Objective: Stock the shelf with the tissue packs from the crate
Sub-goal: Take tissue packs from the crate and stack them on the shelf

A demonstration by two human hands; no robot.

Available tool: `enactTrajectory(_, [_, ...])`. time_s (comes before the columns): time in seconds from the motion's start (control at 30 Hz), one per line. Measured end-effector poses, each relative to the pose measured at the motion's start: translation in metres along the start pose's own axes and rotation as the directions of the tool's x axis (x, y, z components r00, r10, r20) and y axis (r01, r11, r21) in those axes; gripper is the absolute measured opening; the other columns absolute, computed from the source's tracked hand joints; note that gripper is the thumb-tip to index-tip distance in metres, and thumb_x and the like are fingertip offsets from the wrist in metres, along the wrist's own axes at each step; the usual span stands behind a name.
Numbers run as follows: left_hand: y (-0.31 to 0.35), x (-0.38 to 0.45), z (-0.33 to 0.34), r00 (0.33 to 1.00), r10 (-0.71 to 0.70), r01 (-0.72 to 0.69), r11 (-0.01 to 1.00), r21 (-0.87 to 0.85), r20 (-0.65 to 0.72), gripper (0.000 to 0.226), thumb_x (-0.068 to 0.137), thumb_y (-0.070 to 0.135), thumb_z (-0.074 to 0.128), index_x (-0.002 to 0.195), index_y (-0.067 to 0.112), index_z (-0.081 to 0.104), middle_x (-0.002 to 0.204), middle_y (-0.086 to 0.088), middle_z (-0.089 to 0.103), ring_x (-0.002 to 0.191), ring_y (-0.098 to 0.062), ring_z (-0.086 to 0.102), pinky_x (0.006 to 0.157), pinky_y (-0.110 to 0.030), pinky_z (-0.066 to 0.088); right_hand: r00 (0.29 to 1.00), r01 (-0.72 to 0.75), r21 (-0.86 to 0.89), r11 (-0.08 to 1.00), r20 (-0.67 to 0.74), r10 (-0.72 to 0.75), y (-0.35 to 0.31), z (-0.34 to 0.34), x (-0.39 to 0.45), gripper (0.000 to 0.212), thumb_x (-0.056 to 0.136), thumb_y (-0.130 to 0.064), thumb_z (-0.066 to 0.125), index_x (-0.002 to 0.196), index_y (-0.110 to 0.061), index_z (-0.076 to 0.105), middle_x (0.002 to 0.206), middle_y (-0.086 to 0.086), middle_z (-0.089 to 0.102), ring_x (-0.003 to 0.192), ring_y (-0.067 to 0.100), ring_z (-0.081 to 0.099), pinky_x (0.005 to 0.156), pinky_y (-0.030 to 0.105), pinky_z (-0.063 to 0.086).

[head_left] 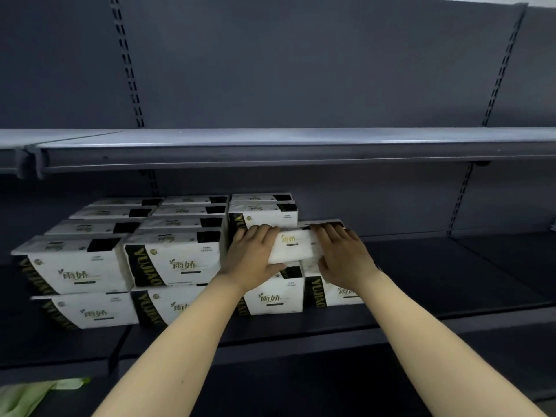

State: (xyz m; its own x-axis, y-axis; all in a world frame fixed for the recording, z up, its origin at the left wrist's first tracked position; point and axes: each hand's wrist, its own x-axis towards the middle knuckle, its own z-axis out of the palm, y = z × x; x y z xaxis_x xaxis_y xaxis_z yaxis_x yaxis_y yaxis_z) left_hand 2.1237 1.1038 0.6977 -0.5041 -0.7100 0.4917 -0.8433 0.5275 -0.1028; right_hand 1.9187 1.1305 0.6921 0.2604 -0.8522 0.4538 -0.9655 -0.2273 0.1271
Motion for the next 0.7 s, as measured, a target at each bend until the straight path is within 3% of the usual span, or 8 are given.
enactTrajectory(0.1, [-0.002,-0.005,-0.001,1.000,0.012,-0.012,1.000,-0.002,-0.007,0.083,0.079,0.075,0.032,0.139,0.018,0.042,0.139,0.002,0.047,0.125,-0.020,0.043,0.102,-0.033,0.027,0.997,0.056,-0.030,0.998,0.062,-0.054,0.002,-0.006,-0.005,0.069,0.086,-0.031,0.050,0.147,-0.013,0.022,0.146,0.005,0.033,0.133,0.026,0.032,0.108,0.038,0.026])
enactTrajectory(0.17, [-0.003,-0.006,-0.004,0.999,0.021,-0.022,0.999,0.045,0.025,0.091,0.073,0.081,0.029,0.141,0.020,0.040,0.140,0.003,0.045,0.126,-0.019,0.043,0.103,-0.033,0.028,0.992,0.085,0.002,0.996,0.098,-0.085,0.000,-0.009,-0.006,0.073,0.085,-0.037,0.052,0.148,-0.016,0.020,0.149,0.003,0.029,0.135,0.025,0.029,0.109,0.038,0.024])
enactTrajectory(0.27, [-0.007,-0.003,-0.009,0.989,-0.016,0.014,1.000,0.019,0.148,0.097,0.075,0.079,0.047,0.148,0.020,0.023,0.151,0.001,0.031,0.135,-0.020,0.031,0.109,-0.034,0.021,0.986,0.104,0.045,0.994,0.127,-0.109,-0.004,-0.011,-0.006,0.079,0.086,-0.046,0.054,0.149,-0.019,0.015,0.152,0.001,0.024,0.138,0.023,0.024,0.110,0.038,0.022])
enactTrajectory(0.37, [-0.010,0.002,-0.011,0.948,-0.086,0.087,0.996,0.009,0.308,0.108,0.072,0.077,0.054,0.151,0.016,0.009,0.155,-0.003,0.022,0.140,-0.022,0.022,0.113,-0.038,0.016,0.977,0.105,0.074,0.992,0.179,-0.117,-0.007,-0.010,0.001,0.086,0.084,-0.055,0.054,0.150,-0.021,0.009,0.154,0.001,0.019,0.140,0.022,0.019,0.111,0.039,0.019])
enactTrajectory(0.5, [-0.017,0.012,-0.003,0.870,-0.138,0.238,0.958,-0.159,0.473,0.121,0.068,0.071,0.064,0.150,0.018,-0.007,0.155,-0.006,0.019,0.142,-0.025,0.016,0.115,-0.039,0.019,0.966,0.078,0.147,0.986,0.233,-0.111,-0.007,-0.006,0.015,0.095,0.080,-0.062,0.057,0.150,-0.022,0.007,0.155,0.000,0.018,0.142,0.022,0.017,0.114,0.042,0.018])
enactTrajectory(0.6, [-0.021,0.017,0.000,0.861,-0.142,0.248,0.955,-0.159,0.489,0.124,0.062,0.072,0.066,0.150,0.022,-0.006,0.152,-0.004,0.026,0.140,-0.024,0.021,0.113,-0.041,0.023,0.961,0.063,0.175,0.983,0.257,-0.107,-0.008,-0.004,0.021,0.098,0.077,-0.064,0.059,0.150,-0.025,0.007,0.155,-0.001,0.019,0.141,0.022,0.018,0.114,0.043,0.020])
enactTrajectory(0.7, [-0.017,0.018,-0.004,0.880,-0.166,0.209,0.977,-0.049,0.444,0.119,0.063,0.074,0.064,0.150,0.020,0.003,0.149,-0.006,0.031,0.137,-0.027,0.028,0.113,-0.042,0.021,0.960,0.058,0.193,0.979,0.257,-0.108,-0.005,-0.003,0.022,0.098,0.076,-0.064,0.060,0.150,-0.025,0.009,0.154,-0.001,0.021,0.140,0.022,0.020,0.113,0.045,0.023])
